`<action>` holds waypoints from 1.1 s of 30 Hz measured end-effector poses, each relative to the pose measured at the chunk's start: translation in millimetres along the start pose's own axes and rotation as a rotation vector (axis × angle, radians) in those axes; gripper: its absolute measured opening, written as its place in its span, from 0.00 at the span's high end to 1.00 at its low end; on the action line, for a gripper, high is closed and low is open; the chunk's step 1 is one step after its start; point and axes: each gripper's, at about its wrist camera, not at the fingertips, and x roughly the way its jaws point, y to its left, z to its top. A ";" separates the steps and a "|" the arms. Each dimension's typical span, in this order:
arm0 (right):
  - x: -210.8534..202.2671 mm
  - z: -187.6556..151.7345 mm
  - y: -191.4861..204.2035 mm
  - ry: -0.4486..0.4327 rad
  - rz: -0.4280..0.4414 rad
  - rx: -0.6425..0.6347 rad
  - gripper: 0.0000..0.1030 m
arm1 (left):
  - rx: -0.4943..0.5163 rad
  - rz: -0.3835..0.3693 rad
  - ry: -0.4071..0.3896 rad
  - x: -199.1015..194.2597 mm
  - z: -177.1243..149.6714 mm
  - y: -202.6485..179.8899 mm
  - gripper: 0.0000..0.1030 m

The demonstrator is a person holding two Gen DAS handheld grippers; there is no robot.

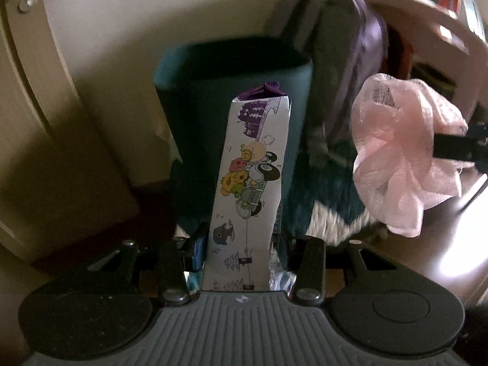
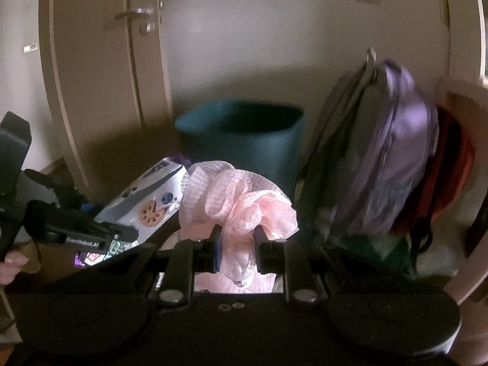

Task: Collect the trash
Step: 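Lift the carton and pink bag up toward the teal wastebasket with both grippers, then open both grippers over the wastebasket to drop the carton and pink bag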

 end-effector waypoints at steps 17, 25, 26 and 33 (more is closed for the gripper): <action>88.1 131.2 0.4 -0.084 -0.100 -0.083 0.82 | -0.128 0.099 -0.079 33.3 176.3 38.6 0.57; 163.7 133.8 -1.3 0.009 -0.102 -0.099 0.82 | -0.156 0.115 0.013 111.2 205.5 50.5 0.57; 170.2 132.2 -2.0 0.021 -0.098 -0.101 0.82 | -0.155 0.115 0.024 119.9 206.8 51.1 0.57; 206.3 119.6 -5.2 0.114 -0.064 -0.137 0.80 | -0.120 0.112 0.096 161.6 204.2 48.7 0.57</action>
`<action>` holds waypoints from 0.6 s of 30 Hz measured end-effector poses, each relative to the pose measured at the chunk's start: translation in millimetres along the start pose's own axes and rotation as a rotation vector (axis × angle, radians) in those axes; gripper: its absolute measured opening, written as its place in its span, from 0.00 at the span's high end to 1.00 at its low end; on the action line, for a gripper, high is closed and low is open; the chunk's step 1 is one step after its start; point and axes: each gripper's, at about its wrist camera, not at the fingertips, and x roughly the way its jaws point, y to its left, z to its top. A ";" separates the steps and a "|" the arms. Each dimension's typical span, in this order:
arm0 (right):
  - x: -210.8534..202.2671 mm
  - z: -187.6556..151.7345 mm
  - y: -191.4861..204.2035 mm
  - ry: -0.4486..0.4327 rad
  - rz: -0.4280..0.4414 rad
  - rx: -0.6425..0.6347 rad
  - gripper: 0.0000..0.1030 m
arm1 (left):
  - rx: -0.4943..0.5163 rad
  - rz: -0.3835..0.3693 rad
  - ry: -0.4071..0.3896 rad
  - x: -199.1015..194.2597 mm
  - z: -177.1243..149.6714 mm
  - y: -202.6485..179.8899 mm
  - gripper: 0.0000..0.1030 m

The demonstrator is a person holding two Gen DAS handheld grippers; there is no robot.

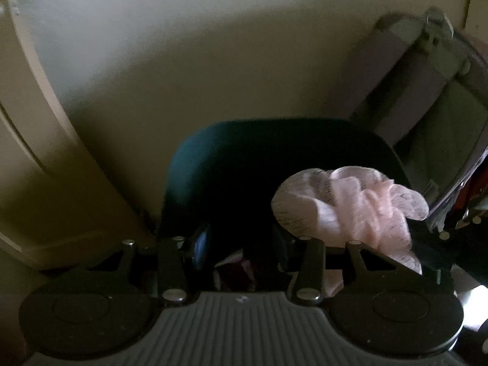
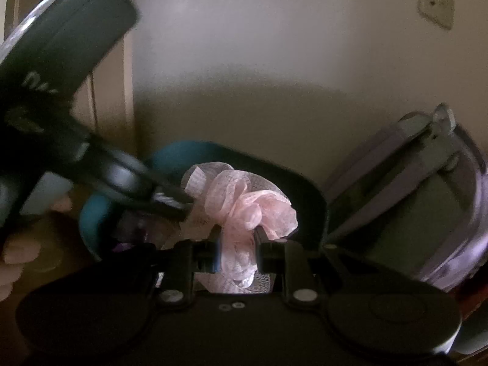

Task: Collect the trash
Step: 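Open both grippers over the wastebasket to drop the carton and pink bag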

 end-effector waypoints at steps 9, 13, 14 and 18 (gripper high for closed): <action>17.9 -12.8 -4.3 0.061 0.040 -0.010 0.65 | 0.005 -0.019 0.058 33.1 -3.4 -1.8 0.57; 13.5 -14.1 1.2 0.038 0.040 -0.033 0.50 | -0.009 -0.036 0.035 32.1 0.2 4.3 0.49; 9.8 -14.7 2.3 0.029 0.040 -0.038 0.43 | -0.016 -0.040 0.032 30.3 -0.7 6.1 0.44; -7.1 -13.2 3.7 0.006 0.033 -0.034 0.42 | -0.018 -0.042 0.005 16.1 -4.1 9.7 0.41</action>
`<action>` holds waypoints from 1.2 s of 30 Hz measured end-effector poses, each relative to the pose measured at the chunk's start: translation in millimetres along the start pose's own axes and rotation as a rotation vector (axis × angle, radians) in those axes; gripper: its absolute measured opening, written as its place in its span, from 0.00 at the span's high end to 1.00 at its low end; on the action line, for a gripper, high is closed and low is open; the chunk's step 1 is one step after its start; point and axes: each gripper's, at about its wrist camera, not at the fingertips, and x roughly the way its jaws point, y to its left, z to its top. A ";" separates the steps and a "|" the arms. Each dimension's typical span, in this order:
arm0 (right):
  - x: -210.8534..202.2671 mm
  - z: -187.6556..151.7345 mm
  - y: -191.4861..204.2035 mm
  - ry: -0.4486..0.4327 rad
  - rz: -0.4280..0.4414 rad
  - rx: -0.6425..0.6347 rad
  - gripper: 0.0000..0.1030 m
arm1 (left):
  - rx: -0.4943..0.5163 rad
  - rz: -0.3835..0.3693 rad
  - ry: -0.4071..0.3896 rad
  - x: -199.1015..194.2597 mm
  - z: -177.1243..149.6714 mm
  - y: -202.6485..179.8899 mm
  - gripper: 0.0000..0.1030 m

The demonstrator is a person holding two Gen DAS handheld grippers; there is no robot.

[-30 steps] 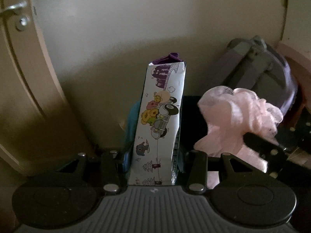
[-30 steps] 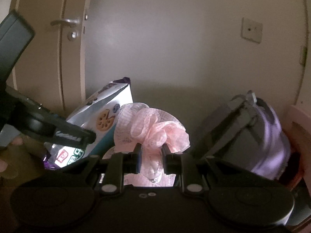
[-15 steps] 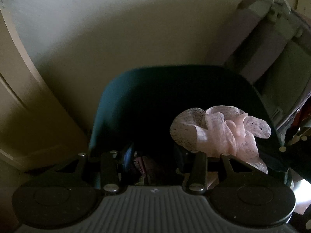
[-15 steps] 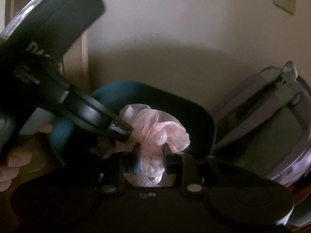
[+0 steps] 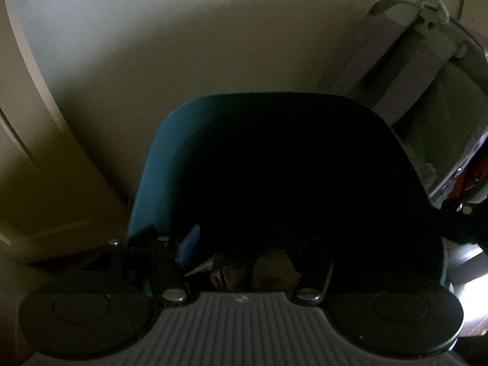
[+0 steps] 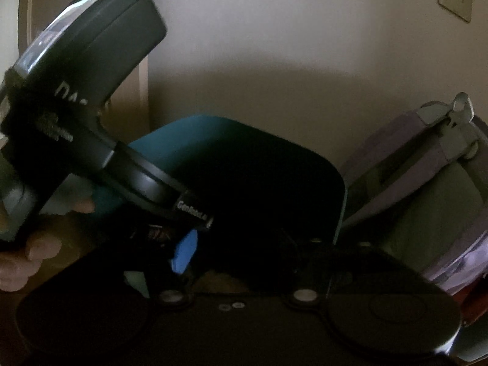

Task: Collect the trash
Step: 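Open both grippers over the wastebasket to drop the carton and pink bag, then grasp the white paper cup with the left gripper while the right gripper grasps the grey foil wrapper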

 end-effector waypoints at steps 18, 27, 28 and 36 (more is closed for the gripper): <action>-108.6 -9.8 24.9 -0.081 -0.005 0.011 0.24 | -0.003 -0.005 -0.118 -118.2 -53.3 -0.9 0.24; -163.1 -36.3 39.5 -0.100 -0.010 0.018 0.16 | 0.033 -0.009 -0.141 -167.4 -107.4 0.5 0.23; -166.4 -39.9 39.6 -0.100 -0.007 0.023 0.15 | 0.034 -0.010 -0.144 -170.3 -113.5 -0.9 0.23; -185.0 -69.9 46.4 -0.086 0.011 0.046 0.08 | 0.045 -0.031 -0.171 -192.9 -173.1 7.5 0.21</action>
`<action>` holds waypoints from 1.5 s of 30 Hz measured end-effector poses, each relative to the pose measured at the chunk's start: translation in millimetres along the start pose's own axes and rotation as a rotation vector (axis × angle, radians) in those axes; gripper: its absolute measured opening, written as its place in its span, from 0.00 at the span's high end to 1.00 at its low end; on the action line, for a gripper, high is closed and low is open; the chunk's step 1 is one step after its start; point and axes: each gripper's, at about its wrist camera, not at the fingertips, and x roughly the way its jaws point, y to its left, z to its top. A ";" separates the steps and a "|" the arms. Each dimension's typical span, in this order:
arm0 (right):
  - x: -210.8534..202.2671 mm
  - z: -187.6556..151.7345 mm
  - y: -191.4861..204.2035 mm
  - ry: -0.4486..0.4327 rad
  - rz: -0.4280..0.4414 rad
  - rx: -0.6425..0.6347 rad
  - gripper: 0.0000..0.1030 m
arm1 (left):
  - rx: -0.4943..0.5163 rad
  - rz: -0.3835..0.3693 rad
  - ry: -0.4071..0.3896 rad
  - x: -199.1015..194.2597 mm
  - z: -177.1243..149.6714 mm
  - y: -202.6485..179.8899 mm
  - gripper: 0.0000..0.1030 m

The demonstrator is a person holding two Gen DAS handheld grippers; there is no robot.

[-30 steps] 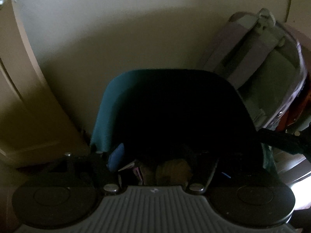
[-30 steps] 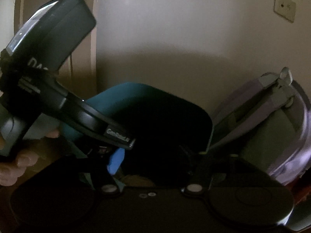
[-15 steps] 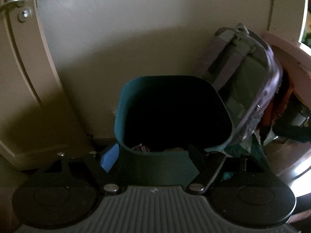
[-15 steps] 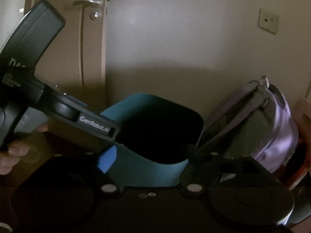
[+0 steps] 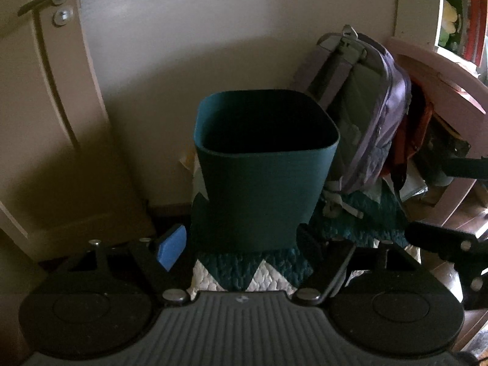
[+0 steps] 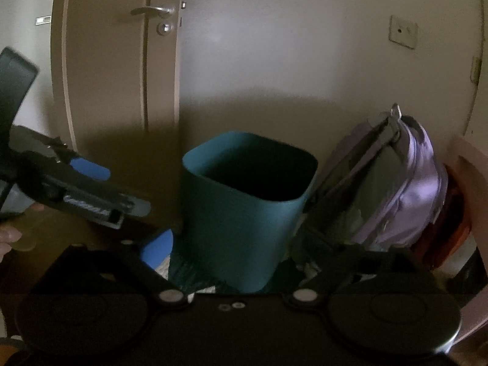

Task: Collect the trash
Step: 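Grasp the white paper cup with the left gripper while the right gripper grasps the grey foil wrapper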

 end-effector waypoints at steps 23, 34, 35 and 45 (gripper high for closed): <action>70.3 -183.0 27.4 0.131 0.072 0.165 0.04 | 0.072 -0.040 0.110 79.6 -174.4 59.5 0.04; 161.4 -278.4 34.6 0.344 0.044 0.174 0.04 | 0.007 -0.036 0.343 204.6 -249.9 95.3 0.04; 169.0 -286.0 35.5 0.368 0.038 0.168 0.04 | 0.004 -0.034 0.366 215.9 -257.0 97.1 0.04; 249.4 -395.5 14.9 0.718 -0.048 0.361 0.06 | 0.038 -0.030 0.564 314.7 -333.3 95.9 0.04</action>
